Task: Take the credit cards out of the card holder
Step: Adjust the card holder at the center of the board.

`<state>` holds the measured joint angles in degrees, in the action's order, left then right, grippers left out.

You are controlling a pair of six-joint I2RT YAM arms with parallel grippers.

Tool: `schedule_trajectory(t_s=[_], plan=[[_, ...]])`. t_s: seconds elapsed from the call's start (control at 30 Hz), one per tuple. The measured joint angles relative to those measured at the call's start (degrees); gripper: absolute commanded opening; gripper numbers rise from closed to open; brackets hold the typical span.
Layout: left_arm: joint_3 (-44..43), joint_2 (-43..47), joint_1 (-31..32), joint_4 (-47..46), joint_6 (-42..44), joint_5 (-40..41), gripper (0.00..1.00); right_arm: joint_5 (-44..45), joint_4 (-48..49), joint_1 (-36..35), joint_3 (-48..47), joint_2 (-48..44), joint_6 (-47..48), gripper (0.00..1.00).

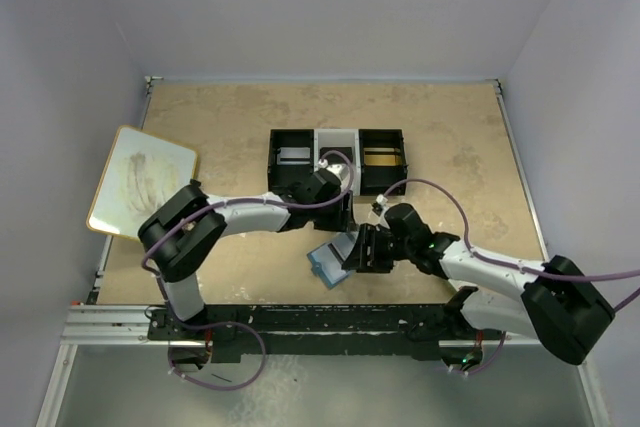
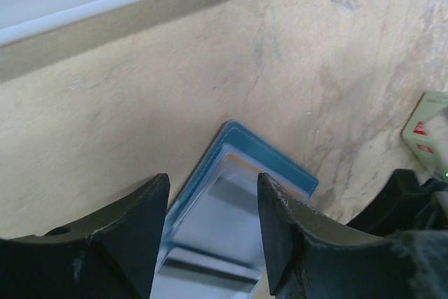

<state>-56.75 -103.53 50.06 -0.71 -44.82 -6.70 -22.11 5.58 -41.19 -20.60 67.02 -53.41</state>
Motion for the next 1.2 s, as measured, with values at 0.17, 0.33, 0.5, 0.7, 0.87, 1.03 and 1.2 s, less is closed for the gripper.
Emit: schedule_trajectory(t_s=[0.17,0.33,0.5,0.7,0.87,1.03,1.2], plan=[[0.4,7.5,0.0,6.3,1.6,6.1,0.55,3.7,-3.6,0.0,-2.6,-5.0,0.5,0.55],[3.1,17.6,0.0,6.3,0.3,10.8,0.55,6.4,-2.8,0.0,-4.0,-6.8,2.0,0.56],[12.1,24.1,0.0,6.1,-4.2,14.2,0.55,6.6,1.7,0.0,-4.1,-1.1,5.1,0.58],[20.1,29.4,0.0,9.9,-10.1,14.6,0.55,7.6,2.9,0.0,-6.3,4.2,6.8,0.49],[20.4,35.7,0.3,12.0,-13.6,10.8,0.55,6.1,5.8,0.3,-10.5,11.9,7.4,0.37],[20.2,36.7,5.7,12.7,-17.9,5.6,0.54,5.5,8.2,0.4,-10.6,15.1,6.9,0.37],[17.4,35.8,11.0,19.4,-19.3,5.7,0.54,4.1,12.1,0.4,-6.3,14.2,5.0,0.38]])
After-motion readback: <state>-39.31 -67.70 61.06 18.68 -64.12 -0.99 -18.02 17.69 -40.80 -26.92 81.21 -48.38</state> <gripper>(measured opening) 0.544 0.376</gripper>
